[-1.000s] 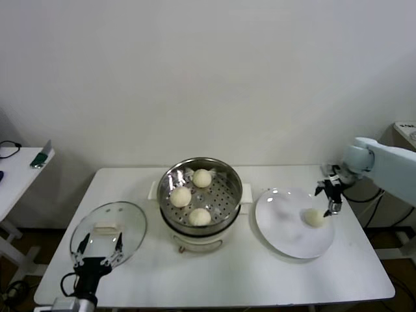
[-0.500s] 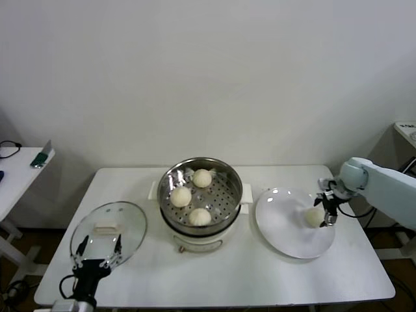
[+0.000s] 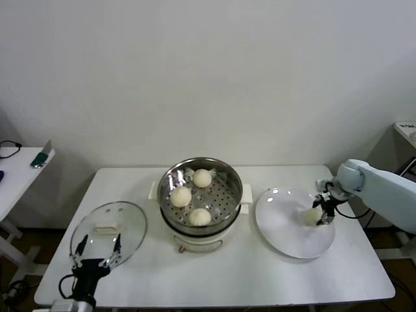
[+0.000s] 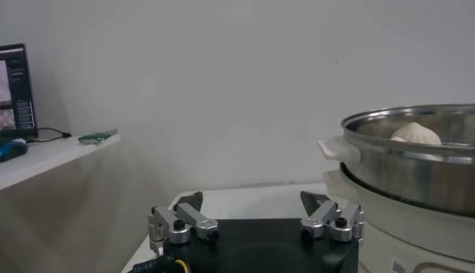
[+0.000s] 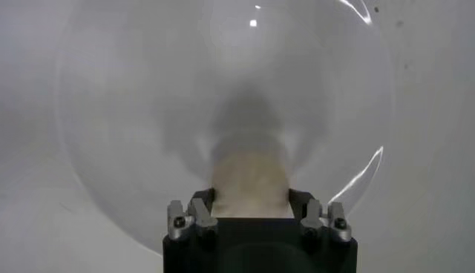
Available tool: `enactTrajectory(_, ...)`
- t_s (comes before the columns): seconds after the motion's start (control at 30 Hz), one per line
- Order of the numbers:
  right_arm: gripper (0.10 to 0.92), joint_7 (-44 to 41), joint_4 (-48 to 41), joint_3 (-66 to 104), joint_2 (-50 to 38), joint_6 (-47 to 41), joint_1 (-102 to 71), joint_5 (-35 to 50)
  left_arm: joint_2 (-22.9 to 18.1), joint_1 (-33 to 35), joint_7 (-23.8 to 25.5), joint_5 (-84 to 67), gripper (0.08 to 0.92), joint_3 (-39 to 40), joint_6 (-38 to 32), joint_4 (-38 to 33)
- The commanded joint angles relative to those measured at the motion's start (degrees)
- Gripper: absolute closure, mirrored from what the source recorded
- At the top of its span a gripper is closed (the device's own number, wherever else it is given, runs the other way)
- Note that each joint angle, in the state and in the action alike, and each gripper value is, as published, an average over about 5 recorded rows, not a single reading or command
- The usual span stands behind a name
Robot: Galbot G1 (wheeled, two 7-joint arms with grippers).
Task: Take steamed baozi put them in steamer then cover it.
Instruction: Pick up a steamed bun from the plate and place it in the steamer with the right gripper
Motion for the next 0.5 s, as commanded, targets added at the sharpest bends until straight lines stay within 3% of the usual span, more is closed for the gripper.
enactTrajectory(0.03,0.354,-1.1,7.1,-13.6,0.6,-0.5,17.4,8.3,0.0,0.0,0.0,0.0,0.177,0.0,0.0,0.0)
enactTrajectory(0.3,0.355,-1.2,21.5,-32.8,7.9,-6.3,47.4,31.5,0.1,0.1,0.0,0.0,0.177,0.4,0.0,-0.4)
enactTrajectory(0.5,0.355,2.0,28.9,-30.3,15.1,-11.3,51.3,41.8,0.6,-0.1,0.0,-0.2,0.177,0.7,0.0,-0.8)
